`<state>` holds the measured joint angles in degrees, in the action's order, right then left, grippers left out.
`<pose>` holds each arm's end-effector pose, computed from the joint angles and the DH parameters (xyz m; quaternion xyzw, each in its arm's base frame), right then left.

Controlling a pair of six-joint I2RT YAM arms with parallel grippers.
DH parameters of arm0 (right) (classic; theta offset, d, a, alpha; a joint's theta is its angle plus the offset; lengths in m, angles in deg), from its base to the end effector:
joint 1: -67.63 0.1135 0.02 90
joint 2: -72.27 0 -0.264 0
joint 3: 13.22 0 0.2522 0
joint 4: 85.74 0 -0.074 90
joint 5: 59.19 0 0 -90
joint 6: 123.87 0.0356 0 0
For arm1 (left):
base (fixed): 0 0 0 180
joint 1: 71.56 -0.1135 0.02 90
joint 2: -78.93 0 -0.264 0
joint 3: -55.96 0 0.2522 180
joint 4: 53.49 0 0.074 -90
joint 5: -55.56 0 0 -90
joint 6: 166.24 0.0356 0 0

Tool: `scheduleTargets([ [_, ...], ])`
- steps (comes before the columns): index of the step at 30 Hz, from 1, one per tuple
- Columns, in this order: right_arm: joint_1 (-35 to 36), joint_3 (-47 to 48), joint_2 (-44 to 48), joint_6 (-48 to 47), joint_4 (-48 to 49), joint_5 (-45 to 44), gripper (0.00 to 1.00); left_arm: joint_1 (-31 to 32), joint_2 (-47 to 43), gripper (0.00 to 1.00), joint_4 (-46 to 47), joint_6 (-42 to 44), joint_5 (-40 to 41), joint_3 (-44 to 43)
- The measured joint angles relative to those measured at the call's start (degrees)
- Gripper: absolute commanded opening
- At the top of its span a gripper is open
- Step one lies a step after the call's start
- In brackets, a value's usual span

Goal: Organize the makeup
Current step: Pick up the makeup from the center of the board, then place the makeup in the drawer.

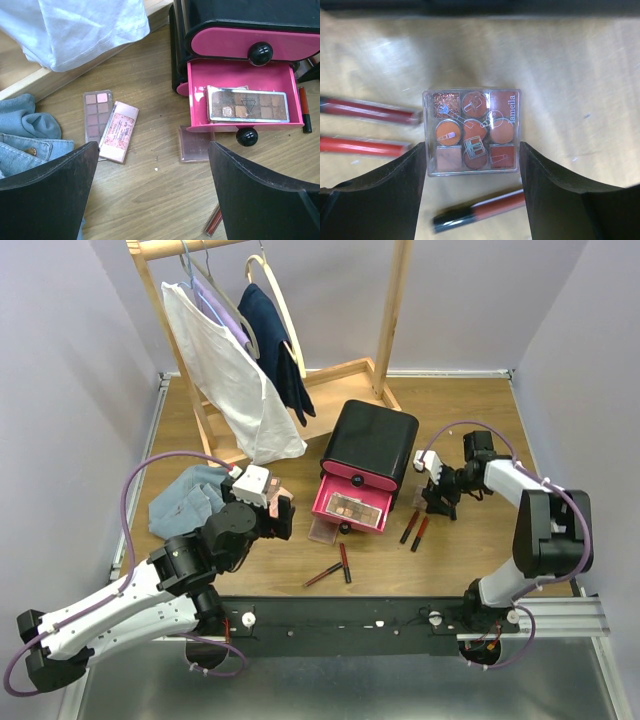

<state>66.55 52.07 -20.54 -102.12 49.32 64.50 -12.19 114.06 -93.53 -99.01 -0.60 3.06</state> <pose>0.2882 0.0143 0.1618 -0.5601 0.7636 0.1526 0.2829 0.0884 -0.1105 0.3031 0.0955 0.8052 -0.1681 0.5607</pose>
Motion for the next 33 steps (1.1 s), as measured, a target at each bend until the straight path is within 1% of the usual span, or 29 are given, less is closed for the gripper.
scheduleTargets([
  [3,0.0,-2.1,4.2,1.9,-1.8,0.0,0.34,0.0,0.0,0.99,0.0,-0.1,0.0,0.3],
  [10,0.0,-2.7,14.0,6.6,-4.5,1.0,0.32,0.0,0.0,0.99,0.3,-0.1,0.0,0.5],
  [13,0.0,-2.9,20.2,9.0,-6.6,2.2,0.31,0.0,0.0,0.99,0.4,-0.1,0.0,0.7],
  [19,0.0,-2.8,29.4,11.9,-11.8,5.0,0.31,0.0,0.0,0.99,1.0,0.0,0.0,0.7],
  [25,0.0,-2.8,34.6,13.2,-17.7,7.9,0.30,0.0,0.0,0.99,2.2,0.0,0.0,1.0],
  [33,0.4,-0.1,36.4,13.0,-23.1,11.0,0.30,0.0,0.0,0.99,3.1,0.0,0.0,1.8],
])
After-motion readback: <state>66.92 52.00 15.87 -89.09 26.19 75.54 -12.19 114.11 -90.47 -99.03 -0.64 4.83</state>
